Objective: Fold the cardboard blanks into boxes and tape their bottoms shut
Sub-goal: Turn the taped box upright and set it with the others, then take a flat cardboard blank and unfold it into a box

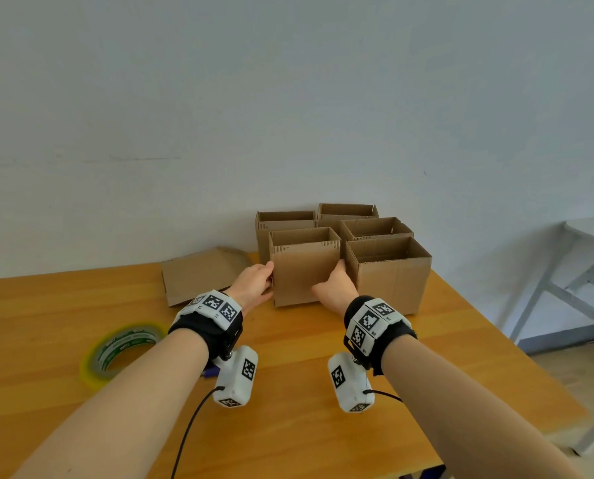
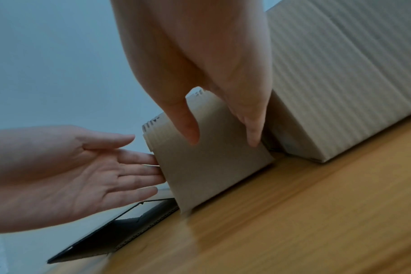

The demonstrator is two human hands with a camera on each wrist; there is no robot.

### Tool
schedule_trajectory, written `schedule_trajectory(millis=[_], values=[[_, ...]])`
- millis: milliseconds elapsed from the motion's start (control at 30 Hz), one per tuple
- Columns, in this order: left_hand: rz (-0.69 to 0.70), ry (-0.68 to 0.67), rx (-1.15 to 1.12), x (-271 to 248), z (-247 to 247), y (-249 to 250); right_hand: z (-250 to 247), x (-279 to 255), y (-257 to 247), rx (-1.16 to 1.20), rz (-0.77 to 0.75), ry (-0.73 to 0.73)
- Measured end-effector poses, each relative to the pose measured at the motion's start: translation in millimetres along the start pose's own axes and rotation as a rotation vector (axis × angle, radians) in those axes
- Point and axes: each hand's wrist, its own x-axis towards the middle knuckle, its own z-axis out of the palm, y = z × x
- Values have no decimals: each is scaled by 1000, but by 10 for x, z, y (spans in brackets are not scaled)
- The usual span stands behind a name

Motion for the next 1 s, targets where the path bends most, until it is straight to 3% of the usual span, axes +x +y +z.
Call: schedule_trajectory(millis=[167, 333, 400, 567, 800, 1000], values=[[22, 23, 137, -104, -123, 56, 18, -124, -89, 10, 11, 25], [145, 155, 360, -275, -540, 261, 23, -353, -359, -99, -242, 290], [149, 185, 351, -371, -743, 353, 67, -432, -509, -140, -362, 339], [133, 276, 349, -617, -1204, 440, 357, -506, -846, -138, -453, 177], [16, 324, 364, -789, -1566, 303, 878, -353, -1040, -324, -402, -115], [-123, 305, 408, -562, -1673, 165, 1203, -46, -1004, -388, -276, -271]])
